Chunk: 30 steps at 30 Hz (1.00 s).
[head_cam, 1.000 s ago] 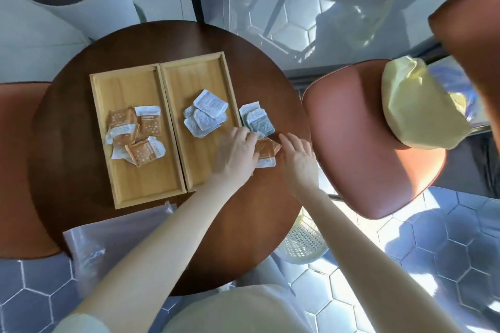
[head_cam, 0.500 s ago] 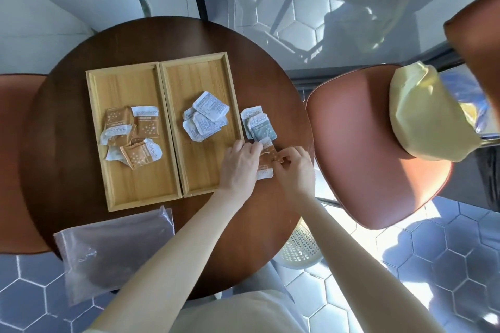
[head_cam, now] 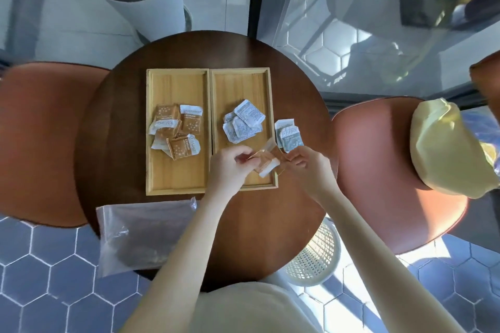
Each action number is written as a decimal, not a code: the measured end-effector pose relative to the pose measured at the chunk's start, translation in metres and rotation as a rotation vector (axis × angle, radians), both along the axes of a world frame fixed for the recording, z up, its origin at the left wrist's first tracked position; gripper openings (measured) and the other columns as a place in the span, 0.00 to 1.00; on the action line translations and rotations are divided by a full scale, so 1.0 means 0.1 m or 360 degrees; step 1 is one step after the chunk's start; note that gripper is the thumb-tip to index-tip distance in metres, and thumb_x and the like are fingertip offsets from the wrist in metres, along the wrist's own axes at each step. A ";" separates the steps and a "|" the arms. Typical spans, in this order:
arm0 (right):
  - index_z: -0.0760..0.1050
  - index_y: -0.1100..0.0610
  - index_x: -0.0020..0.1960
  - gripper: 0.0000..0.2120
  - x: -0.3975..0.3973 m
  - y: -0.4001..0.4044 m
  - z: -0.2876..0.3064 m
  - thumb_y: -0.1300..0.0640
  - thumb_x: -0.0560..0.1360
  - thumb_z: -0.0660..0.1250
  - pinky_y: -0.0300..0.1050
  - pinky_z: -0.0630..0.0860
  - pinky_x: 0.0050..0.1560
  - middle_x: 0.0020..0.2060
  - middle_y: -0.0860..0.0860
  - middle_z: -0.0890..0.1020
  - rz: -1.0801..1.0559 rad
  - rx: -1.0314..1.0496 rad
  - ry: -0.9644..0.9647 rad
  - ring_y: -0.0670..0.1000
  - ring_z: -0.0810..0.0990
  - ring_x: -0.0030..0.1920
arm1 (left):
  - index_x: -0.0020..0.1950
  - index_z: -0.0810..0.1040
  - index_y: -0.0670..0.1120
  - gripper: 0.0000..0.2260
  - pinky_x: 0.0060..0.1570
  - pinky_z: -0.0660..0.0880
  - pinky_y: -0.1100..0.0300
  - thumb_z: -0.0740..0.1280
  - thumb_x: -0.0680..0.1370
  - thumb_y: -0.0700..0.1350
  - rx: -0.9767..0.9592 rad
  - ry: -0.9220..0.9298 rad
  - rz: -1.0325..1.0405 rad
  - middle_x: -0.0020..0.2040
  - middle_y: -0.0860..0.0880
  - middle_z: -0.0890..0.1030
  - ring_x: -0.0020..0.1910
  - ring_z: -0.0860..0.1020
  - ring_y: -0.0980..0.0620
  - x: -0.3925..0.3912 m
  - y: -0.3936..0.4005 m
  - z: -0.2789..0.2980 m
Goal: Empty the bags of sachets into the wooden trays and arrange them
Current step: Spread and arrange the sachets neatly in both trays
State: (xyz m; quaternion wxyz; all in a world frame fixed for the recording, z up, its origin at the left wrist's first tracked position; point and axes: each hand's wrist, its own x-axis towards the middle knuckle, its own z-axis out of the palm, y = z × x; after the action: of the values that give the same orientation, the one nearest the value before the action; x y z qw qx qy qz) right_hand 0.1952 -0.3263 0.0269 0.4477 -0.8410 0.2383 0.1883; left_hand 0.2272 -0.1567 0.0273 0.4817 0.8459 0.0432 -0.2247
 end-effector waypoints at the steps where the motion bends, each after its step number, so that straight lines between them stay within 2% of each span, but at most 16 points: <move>1: 0.78 0.58 0.43 0.04 0.04 0.09 0.03 0.61 0.69 0.71 0.38 0.73 0.43 0.37 0.51 0.80 0.0010 0.0030 -0.0023 0.49 0.78 0.40 | 0.47 0.83 0.40 0.06 0.37 0.69 0.76 0.72 0.71 0.39 -0.0044 0.0053 0.0079 0.42 0.48 0.83 0.38 0.77 0.55 0.00 0.14 0.02; 4: 0.78 0.59 0.44 0.03 0.12 0.38 0.06 0.61 0.71 0.70 0.38 0.73 0.44 0.37 0.52 0.81 0.0073 0.0131 -0.0075 0.50 0.78 0.40 | 0.44 0.82 0.44 0.03 0.38 0.70 0.74 0.70 0.72 0.39 -0.0067 0.0157 0.0276 0.38 0.53 0.82 0.38 0.77 0.60 -0.02 0.53 0.02; 8: 0.77 0.57 0.45 0.03 0.20 0.78 -0.05 0.61 0.71 0.68 0.42 0.74 0.45 0.39 0.53 0.81 0.0149 0.0263 -0.0022 0.52 0.79 0.41 | 0.50 0.82 0.42 0.06 0.39 0.70 0.74 0.69 0.74 0.39 0.0071 0.0173 0.0424 0.43 0.48 0.82 0.42 0.78 0.55 -0.09 0.99 -0.09; 10: 0.75 0.54 0.44 0.03 0.23 0.97 -0.14 0.60 0.71 0.68 0.42 0.74 0.44 0.39 0.54 0.82 0.0173 0.0317 0.0055 0.52 0.79 0.41 | 0.52 0.81 0.41 0.08 0.41 0.72 0.70 0.69 0.74 0.40 0.0171 0.0130 0.0425 0.46 0.46 0.83 0.44 0.78 0.53 -0.12 1.18 -0.19; 12: 0.75 0.52 0.42 0.04 0.25 1.14 -0.22 0.60 0.71 0.68 0.40 0.72 0.39 0.38 0.53 0.82 0.0147 0.0381 0.0168 0.51 0.79 0.39 | 0.52 0.81 0.40 0.09 0.41 0.71 0.70 0.69 0.74 0.41 0.0240 0.0084 0.0404 0.47 0.45 0.84 0.43 0.78 0.53 -0.12 1.32 -0.28; 14: 0.75 0.51 0.42 0.05 0.26 1.28 -0.30 0.61 0.71 0.68 0.41 0.73 0.40 0.37 0.52 0.82 0.0098 0.0461 0.0245 0.51 0.79 0.39 | 0.54 0.81 0.40 0.10 0.42 0.71 0.68 0.69 0.74 0.43 0.0277 0.0034 0.0393 0.48 0.45 0.84 0.44 0.78 0.55 -0.12 1.40 -0.35; 16: 0.76 0.52 0.45 0.05 0.26 1.38 -0.35 0.61 0.72 0.67 0.37 0.73 0.39 0.38 0.51 0.81 0.0098 0.0478 0.0280 0.51 0.79 0.41 | 0.56 0.79 0.40 0.12 0.47 0.72 0.64 0.68 0.75 0.44 0.0360 -0.0065 0.0376 0.51 0.44 0.83 0.48 0.78 0.53 -0.13 1.46 -0.42; 18: 0.77 0.55 0.52 0.08 0.22 1.48 -0.42 0.60 0.73 0.65 0.31 0.71 0.36 0.43 0.50 0.80 0.0126 0.0314 0.0228 0.49 0.77 0.44 | 0.59 0.77 0.40 0.14 0.52 0.73 0.59 0.68 0.74 0.42 0.0511 -0.0204 0.0327 0.54 0.43 0.81 0.53 0.78 0.47 -0.14 1.48 -0.47; 19: 0.76 0.56 0.55 0.11 0.19 1.52 -0.44 0.60 0.74 0.64 0.33 0.71 0.37 0.46 0.50 0.80 0.0153 0.0144 0.0134 0.49 0.77 0.46 | 0.59 0.77 0.41 0.14 0.53 0.73 0.57 0.68 0.74 0.41 0.0579 -0.0276 0.0292 0.55 0.42 0.81 0.55 0.77 0.45 -0.15 1.49 -0.48; 22: 0.76 0.58 0.58 0.14 0.11 1.65 -0.49 0.64 0.72 0.65 0.49 0.76 0.47 0.53 0.56 0.79 0.0384 -0.0447 -0.0359 0.57 0.76 0.52 | 0.57 0.77 0.40 0.13 0.53 0.75 0.51 0.69 0.72 0.38 0.0713 -0.0481 0.0135 0.55 0.42 0.80 0.55 0.76 0.42 -0.17 1.48 -0.50; 24: 0.76 0.59 0.59 0.19 0.05 1.71 -0.54 0.67 0.68 0.67 0.54 0.77 0.52 0.56 0.58 0.80 0.0701 -0.0719 -0.0600 0.61 0.77 0.55 | 0.58 0.77 0.40 0.15 0.54 0.74 0.48 0.69 0.72 0.38 0.0824 -0.0542 0.0002 0.58 0.42 0.79 0.59 0.75 0.41 -0.14 1.48 -0.54; 26: 0.72 0.57 0.63 0.21 0.02 1.74 -0.58 0.61 0.71 0.65 0.55 0.72 0.61 0.62 0.55 0.78 0.1177 -0.0867 -0.0621 0.58 0.75 0.62 | 0.62 0.74 0.41 0.18 0.59 0.71 0.46 0.67 0.74 0.43 0.0969 -0.0529 -0.0167 0.63 0.42 0.76 0.65 0.72 0.41 -0.10 1.51 -0.59; 27: 0.71 0.56 0.64 0.19 0.02 1.75 -0.60 0.57 0.73 0.61 0.55 0.68 0.64 0.63 0.54 0.77 0.1346 -0.0894 -0.0604 0.56 0.74 0.65 | 0.64 0.73 0.41 0.19 0.62 0.68 0.44 0.66 0.75 0.46 0.1029 -0.0516 -0.0260 0.66 0.42 0.74 0.68 0.69 0.42 -0.08 1.54 -0.62; 28: 0.72 0.55 0.64 0.19 0.04 1.76 -0.60 0.53 0.75 0.57 0.55 0.65 0.66 0.63 0.52 0.77 0.1410 -0.0880 -0.0568 0.54 0.73 0.65 | 0.66 0.71 0.42 0.20 0.65 0.65 0.43 0.64 0.76 0.49 0.1070 -0.0500 -0.0348 0.68 0.43 0.72 0.70 0.66 0.42 -0.06 1.57 -0.65; 30: 0.75 0.56 0.60 0.19 0.11 1.77 -0.57 0.52 0.75 0.54 0.58 0.67 0.65 0.59 0.53 0.80 0.1260 -0.0763 -0.0505 0.56 0.76 0.62 | 0.69 0.68 0.43 0.22 0.68 0.60 0.42 0.58 0.78 0.53 0.1109 -0.0468 -0.0454 0.70 0.44 0.70 0.72 0.62 0.43 -0.02 1.63 -0.70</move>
State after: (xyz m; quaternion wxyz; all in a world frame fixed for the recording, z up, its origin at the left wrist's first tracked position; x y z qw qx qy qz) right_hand 0.2062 -0.1496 -0.0300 0.1663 -0.9648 -0.1344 0.1533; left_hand 0.2256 0.0062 -0.0426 0.1310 0.9792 -0.0703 -0.1379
